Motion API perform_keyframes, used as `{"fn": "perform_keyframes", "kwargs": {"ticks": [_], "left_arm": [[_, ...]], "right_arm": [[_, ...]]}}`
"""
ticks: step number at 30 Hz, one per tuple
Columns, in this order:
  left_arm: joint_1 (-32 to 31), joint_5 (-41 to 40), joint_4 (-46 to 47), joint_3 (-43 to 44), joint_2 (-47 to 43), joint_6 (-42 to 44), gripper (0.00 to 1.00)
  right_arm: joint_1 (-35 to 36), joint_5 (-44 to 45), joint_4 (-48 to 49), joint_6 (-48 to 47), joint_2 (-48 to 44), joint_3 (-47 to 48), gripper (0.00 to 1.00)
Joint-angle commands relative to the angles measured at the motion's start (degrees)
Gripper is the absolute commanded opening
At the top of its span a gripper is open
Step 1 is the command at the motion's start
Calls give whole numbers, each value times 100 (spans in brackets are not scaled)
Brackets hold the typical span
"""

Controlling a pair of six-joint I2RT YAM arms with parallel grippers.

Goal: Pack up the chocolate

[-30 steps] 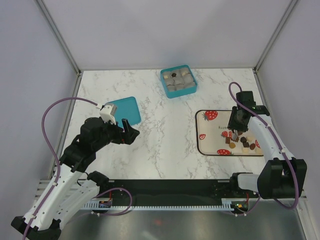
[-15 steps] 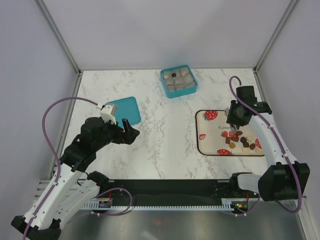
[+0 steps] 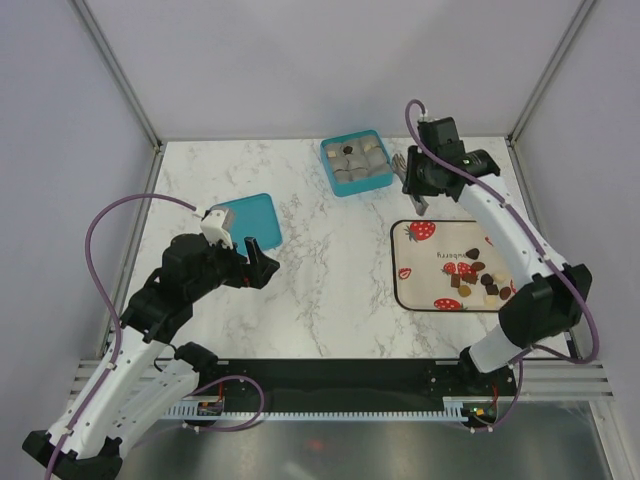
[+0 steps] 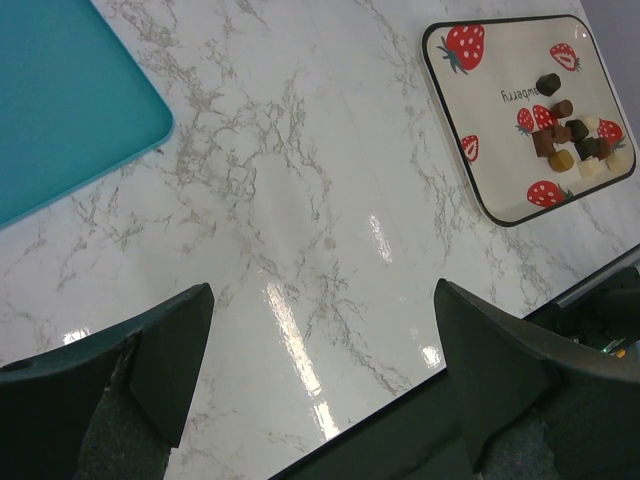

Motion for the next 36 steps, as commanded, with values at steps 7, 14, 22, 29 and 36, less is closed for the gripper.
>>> {"fn": "perform_keyframes", "kwargs": {"ticks": [7, 14, 22, 29, 36], "left_arm": [[-9, 38, 121, -19, 14, 192, 99], [-9, 46, 121, -19, 32, 192, 99], [-9, 11, 113, -19, 5, 192, 99], [-9, 11, 113, -19, 5, 192, 99], [-9, 2, 121, -19, -3, 192, 99]], "right_arm": [[432, 523, 394, -203, 1772, 1847, 31], [485, 804, 631, -493, 2556, 2497, 31], [485, 980, 816, -528, 3233, 2771, 31], [494, 1261, 816, -598, 3532, 2885, 34], [485, 1314, 816, -634, 3708, 2876, 37]]}}
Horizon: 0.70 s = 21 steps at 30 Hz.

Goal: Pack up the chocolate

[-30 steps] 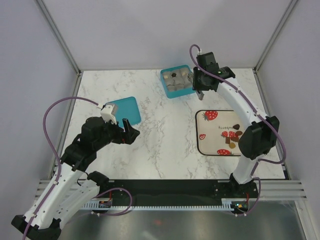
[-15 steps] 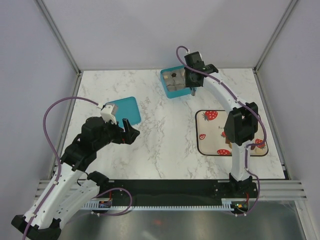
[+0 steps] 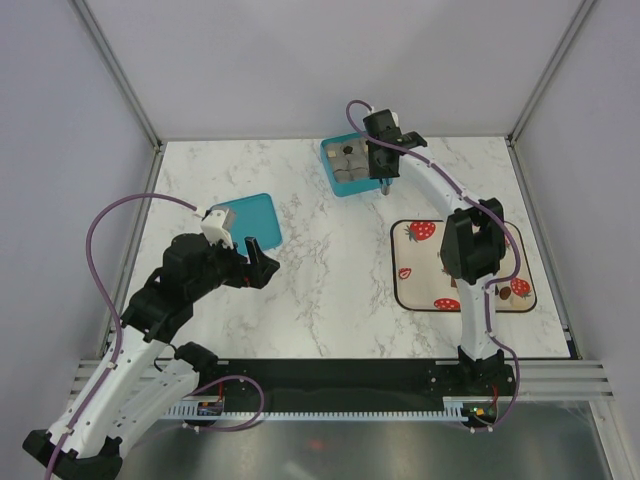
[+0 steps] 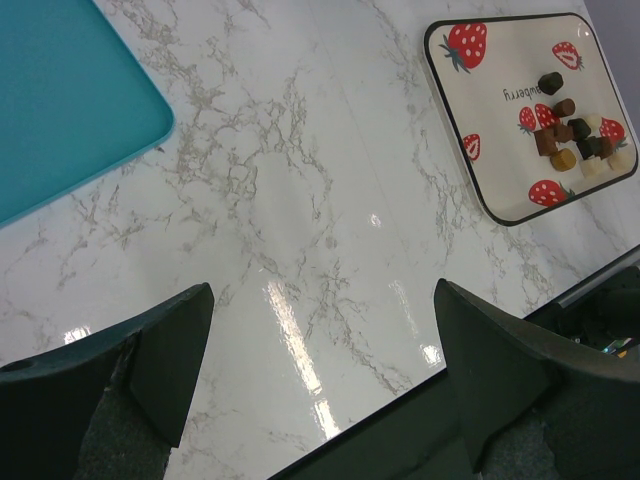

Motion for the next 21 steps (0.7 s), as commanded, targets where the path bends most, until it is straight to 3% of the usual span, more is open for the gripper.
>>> {"fn": "perform_keyframes", "kwargs": {"ticks": [1, 11, 21], "left_arm": [[0, 0, 113, 1, -32, 192, 99], [-9, -9, 104, 1, -32, 192, 99], [-9, -17, 113, -8, -32, 192, 99]], "right_arm": [[2, 199, 207, -85, 108, 297, 37], [2, 217, 189, -182, 240, 517, 44], [2, 174, 75, -208, -137, 535, 45]]}}
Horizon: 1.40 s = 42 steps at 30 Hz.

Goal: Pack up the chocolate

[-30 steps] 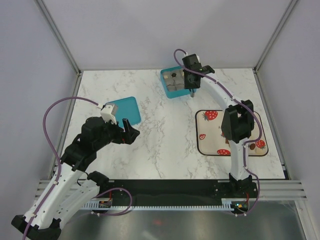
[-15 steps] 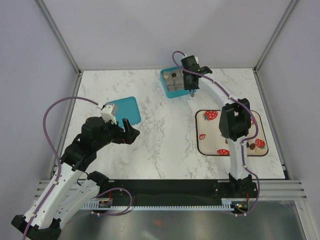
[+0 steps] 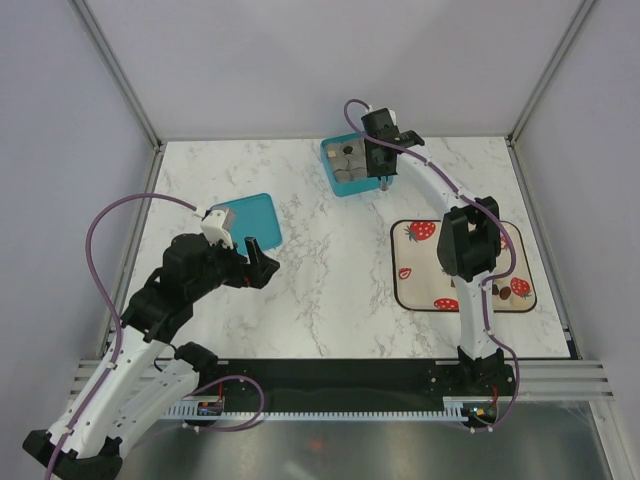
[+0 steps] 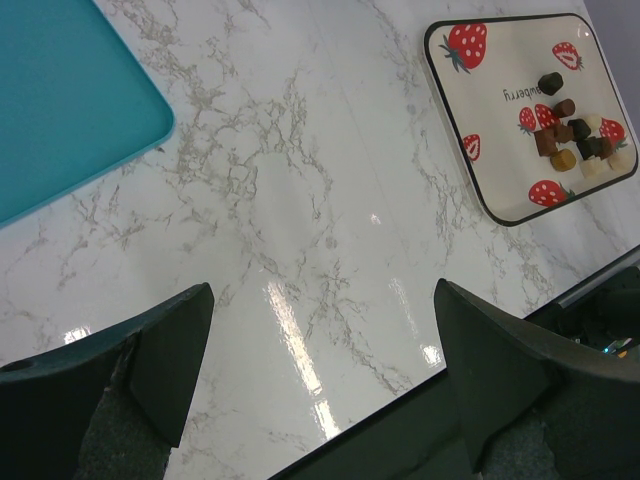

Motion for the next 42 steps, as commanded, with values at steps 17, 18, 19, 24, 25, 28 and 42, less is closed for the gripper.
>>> {"fn": "perform_keyframes", "kwargs": {"ticks": [17, 18, 19, 24, 25, 28, 42], "left_arm": [[-9, -33, 95, 1, -10, 192, 99], [-9, -41, 95, -8, -19, 192, 99], [0, -33, 95, -8, -19, 183, 99], [-9, -24, 95, -8, -10, 183, 99], [-9, -24, 104, -8, -10, 183, 99], [-9, -6, 104, 1, -10, 183, 99], [0, 81, 95, 9, -10, 183, 99]], "right_arm": [[11, -593, -454, 343, -3686, -2380, 44], [11, -584, -498, 351, -3828, -2669, 44], [11, -567, -568, 369, -3969, -2811, 44], [11, -453, -744, 527, -4954, -3768, 43], [11, -444, -840, 562, -5085, -3892, 43], [11, -374, -1078, 685, -5621, -4367, 43], [-287, -137, -2045, 1573, -6642, -5835, 44]]}}
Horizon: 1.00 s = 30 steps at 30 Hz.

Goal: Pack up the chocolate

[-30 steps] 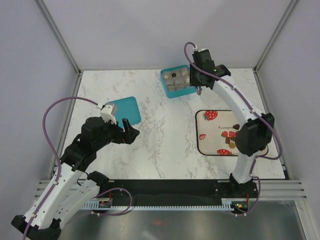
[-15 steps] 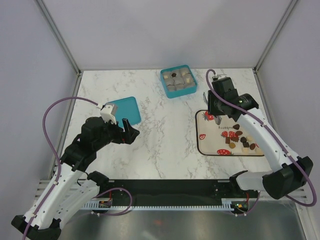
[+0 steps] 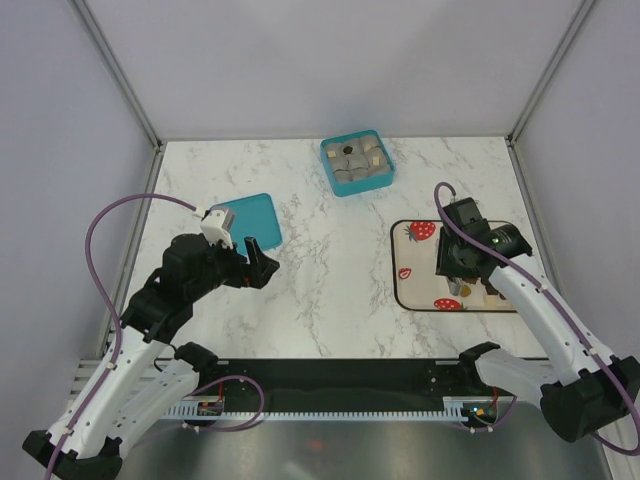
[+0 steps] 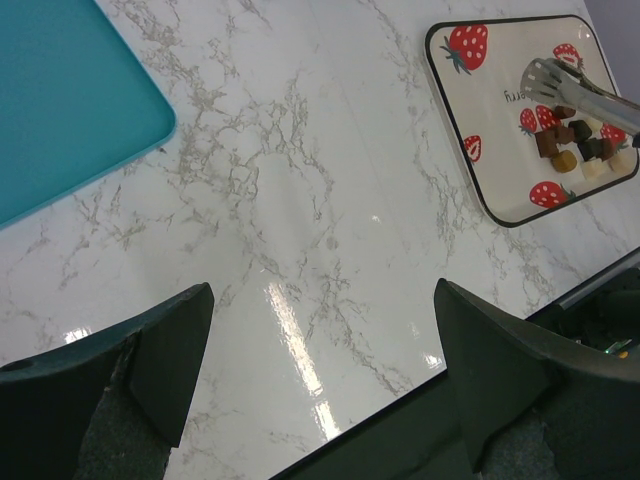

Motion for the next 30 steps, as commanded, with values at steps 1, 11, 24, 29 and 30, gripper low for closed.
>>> {"fn": "perform_keyframes", "kwargs": {"ticks": [1, 11, 24, 29, 30], "left_arm": [[-9, 114, 106, 9, -10, 192, 99], [-9, 149, 106, 9, -63, 192, 99], [-9, 123, 115, 9, -63, 200, 99], [-9, 132, 115, 1, -45, 192, 99], [0, 123, 106, 9, -45, 192, 99]], "right_arm": [[-246, 316, -290, 366, -306, -105, 43], [-1283, 404, -141, 183, -421, -167, 45], [-1670, 264, 368, 59, -86, -325, 50], [-1776, 185, 509, -2, -34, -491, 52], [-1811, 176, 553, -20, -25, -527, 52]]}}
